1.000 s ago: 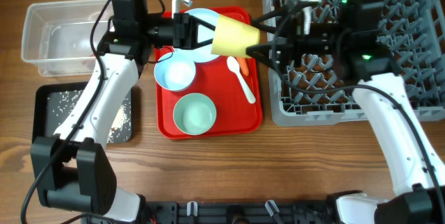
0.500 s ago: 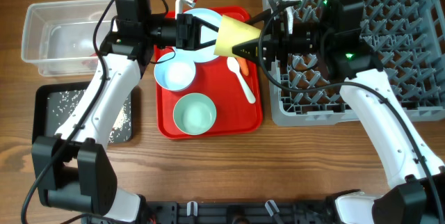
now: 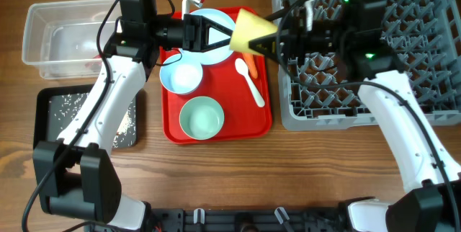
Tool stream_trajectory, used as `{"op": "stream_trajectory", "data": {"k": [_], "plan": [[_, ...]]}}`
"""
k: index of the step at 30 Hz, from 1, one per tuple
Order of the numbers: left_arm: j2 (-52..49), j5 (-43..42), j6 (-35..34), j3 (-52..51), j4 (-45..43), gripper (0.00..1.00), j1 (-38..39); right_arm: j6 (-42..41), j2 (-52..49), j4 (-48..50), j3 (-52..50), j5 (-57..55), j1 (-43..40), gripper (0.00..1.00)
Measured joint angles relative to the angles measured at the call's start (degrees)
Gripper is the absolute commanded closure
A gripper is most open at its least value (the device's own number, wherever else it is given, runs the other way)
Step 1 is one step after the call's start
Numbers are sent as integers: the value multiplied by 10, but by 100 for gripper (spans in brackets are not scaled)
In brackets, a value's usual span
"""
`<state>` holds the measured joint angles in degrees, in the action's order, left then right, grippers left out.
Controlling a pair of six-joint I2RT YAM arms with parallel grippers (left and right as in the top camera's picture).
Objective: Sort waste into correct bins and load items into the dishwasher rack
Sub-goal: 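Carry the yellow cup with right gripper and place it in the rack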
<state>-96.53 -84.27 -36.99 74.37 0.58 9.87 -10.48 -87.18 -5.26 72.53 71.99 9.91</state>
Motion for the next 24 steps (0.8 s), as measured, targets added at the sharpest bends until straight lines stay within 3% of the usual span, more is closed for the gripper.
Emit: {"op": "stream_trajectory", "data": {"k": [8,15,19,24], "plan": [[0,0,0,0,0,63,0,-18,0,-73,0,-21,-113,30],[0,22,10,0,4,59,0,-50,1,-238,8,-150,-191,29],[0,64,47,0,59,58,0,-54,7,-358,35,-256,-193,29],[0,179,90,2,172,57,0,-49,26,-528,116,-403,-192,27]]}}
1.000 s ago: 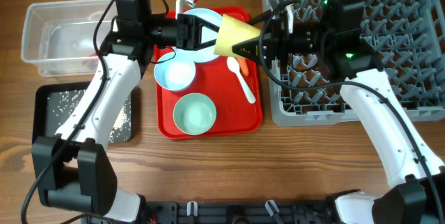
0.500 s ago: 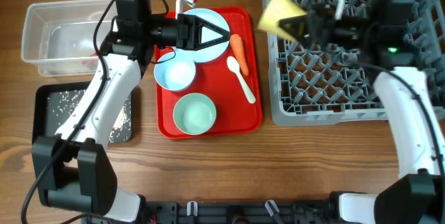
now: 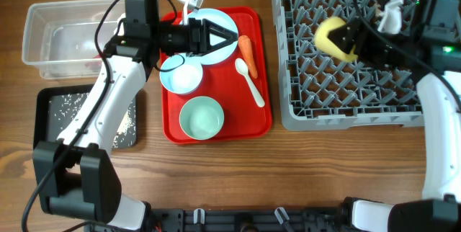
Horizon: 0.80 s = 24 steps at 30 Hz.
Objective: Sort waste into correct bins and load items into the dishwasher rack
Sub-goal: 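Carry the yellow cup with right gripper and place it in the rack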
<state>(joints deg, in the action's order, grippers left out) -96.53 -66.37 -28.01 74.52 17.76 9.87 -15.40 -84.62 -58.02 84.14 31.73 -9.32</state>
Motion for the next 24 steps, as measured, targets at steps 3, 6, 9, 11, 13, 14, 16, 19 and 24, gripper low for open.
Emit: {"op": "stream_trajectory", "data": {"k": [3,6,9,11,13,14,16,19,24], "plan": [[0,105,14,0,61,56,0,1,9,-64,44,-68,4,27],[0,214,19,0,114,55,0,0,13,-104,59,-108,20,27],[0,314,23,0,148,54,0,-5,8,-141,59,-144,50,26],[0,366,24,0,164,53,0,-9,-4,-167,59,-166,73,25],[0,407,25,0,174,53,0,-10,-31,-192,60,-189,94,24],[0,419,25,0,177,53,0,-11,-43,-200,60,-197,97,23],[0,440,25,0,183,52,0,-8,-69,-220,60,-211,99,22],[0,456,25,0,183,51,0,2,-106,-231,60,-225,99,22],[0,469,25,0,184,50,0,14,-160,-229,60,-238,99,22]]}}
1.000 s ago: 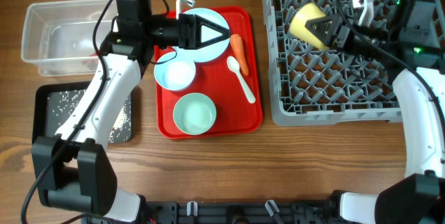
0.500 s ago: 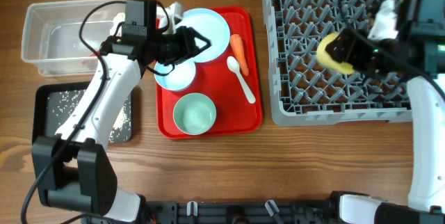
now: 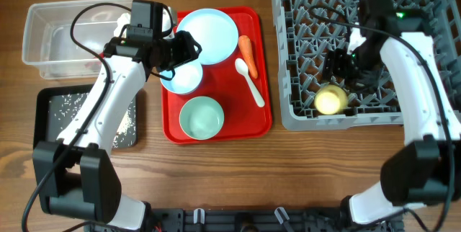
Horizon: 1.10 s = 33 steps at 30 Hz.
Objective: Sort waste into correct bins and load items into the dishwasher rack
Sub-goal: 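Carry the yellow cup with right gripper and place it in the rack, then move right gripper to the small blue bowl and grasp its rim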
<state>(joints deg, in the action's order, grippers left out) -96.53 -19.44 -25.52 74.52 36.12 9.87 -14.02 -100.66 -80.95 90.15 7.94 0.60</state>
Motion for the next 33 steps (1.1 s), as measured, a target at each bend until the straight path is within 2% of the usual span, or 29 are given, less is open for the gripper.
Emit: {"op": "stream_trajectory", "data": {"k": [11,14,21,29,33], "plan": [[0,3,0,0,6,49,0,9,-36,33,0,-5,0,19],[0,3,0,0,6,42,0,13,-36,33,10,-5,0,19],[0,4,4,0,6,35,0,33,-26,46,96,-1,17,15],[0,3,-7,0,6,35,-2,54,-10,148,134,8,137,16],[0,3,-19,0,7,35,-13,56,-23,236,134,8,206,19]]}}
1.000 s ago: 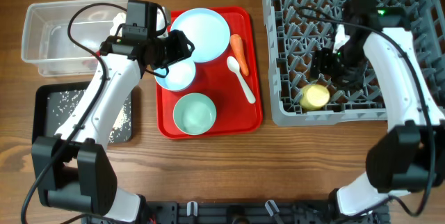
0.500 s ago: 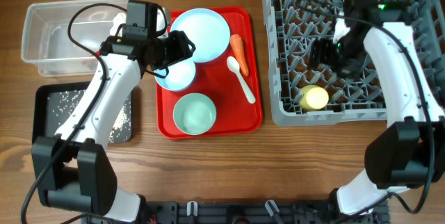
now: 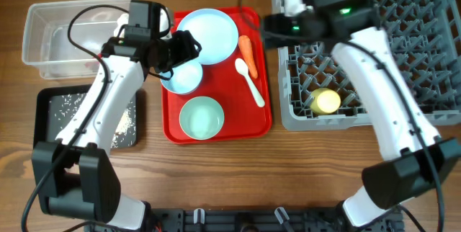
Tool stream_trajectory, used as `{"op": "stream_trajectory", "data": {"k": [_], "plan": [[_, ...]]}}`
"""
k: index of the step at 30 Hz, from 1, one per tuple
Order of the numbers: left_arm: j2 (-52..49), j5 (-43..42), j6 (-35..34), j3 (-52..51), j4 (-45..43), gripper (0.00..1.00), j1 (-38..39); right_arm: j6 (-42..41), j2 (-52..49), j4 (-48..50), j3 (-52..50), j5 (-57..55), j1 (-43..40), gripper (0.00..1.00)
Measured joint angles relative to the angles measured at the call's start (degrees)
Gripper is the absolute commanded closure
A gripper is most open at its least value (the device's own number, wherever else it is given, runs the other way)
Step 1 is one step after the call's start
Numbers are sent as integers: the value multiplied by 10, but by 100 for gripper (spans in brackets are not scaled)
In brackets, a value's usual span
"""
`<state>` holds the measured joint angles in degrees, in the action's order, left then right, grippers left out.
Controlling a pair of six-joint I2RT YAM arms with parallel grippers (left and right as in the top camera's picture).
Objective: Sort waste into correct bins and load items into the dishwasher rack
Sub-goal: 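Move right gripper to the small blue bowl and grasp its rim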
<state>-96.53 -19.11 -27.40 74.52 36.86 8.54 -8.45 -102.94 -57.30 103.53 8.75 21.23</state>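
A red tray [image 3: 171, 127] holds a light blue plate [image 3: 212, 30], a small blue bowl [image 3: 180, 79], a green bowl [image 3: 202, 117], a white spoon [image 3: 251, 82] and a carrot [image 3: 247, 47]. My left gripper [image 3: 184, 49] points down at the far rim of the small blue bowl, beside the plate. Its jaws are too dark to read. My right gripper [image 3: 263, 23] hovers over the tray's far right edge, just beyond the carrot, with nothing in it. A yellow cup [image 3: 325, 101] sits in the grey dishwasher rack [image 3: 288, 117] near its front left.
A clear plastic bin [image 3: 43, 16] stands at the far left. In front of it lies a black tray [image 3: 50, 127] with white crumbs in it. The rack fills the right side of the table.
My right gripper has left the yellow cup in the rack and moved left to the tray's far right edge near the carrot. The left gripper has stayed at the small blue bowl.
My right gripper held the yellow cup over the tray's edge, with the left gripper open over the plate. Then it carried the cup over the rack, then set it down in the front left. The left gripper dropped to the small bowl. Now the right gripper is back by the tray.
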Motion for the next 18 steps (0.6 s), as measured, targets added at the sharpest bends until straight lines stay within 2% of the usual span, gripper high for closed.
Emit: {"op": "stream_trajectory", "data": {"k": [6,9,18], "plan": [[0,0,-5,0,0,36,-11,-3,-60,64,-2,-1,19,19],[0,1,6,0,-14,35,-2,-9,-73,68,-9,0,14,14],[0,87,31,0,-65,32,104,-14,-47,70,-7,0,-21,13]]}}
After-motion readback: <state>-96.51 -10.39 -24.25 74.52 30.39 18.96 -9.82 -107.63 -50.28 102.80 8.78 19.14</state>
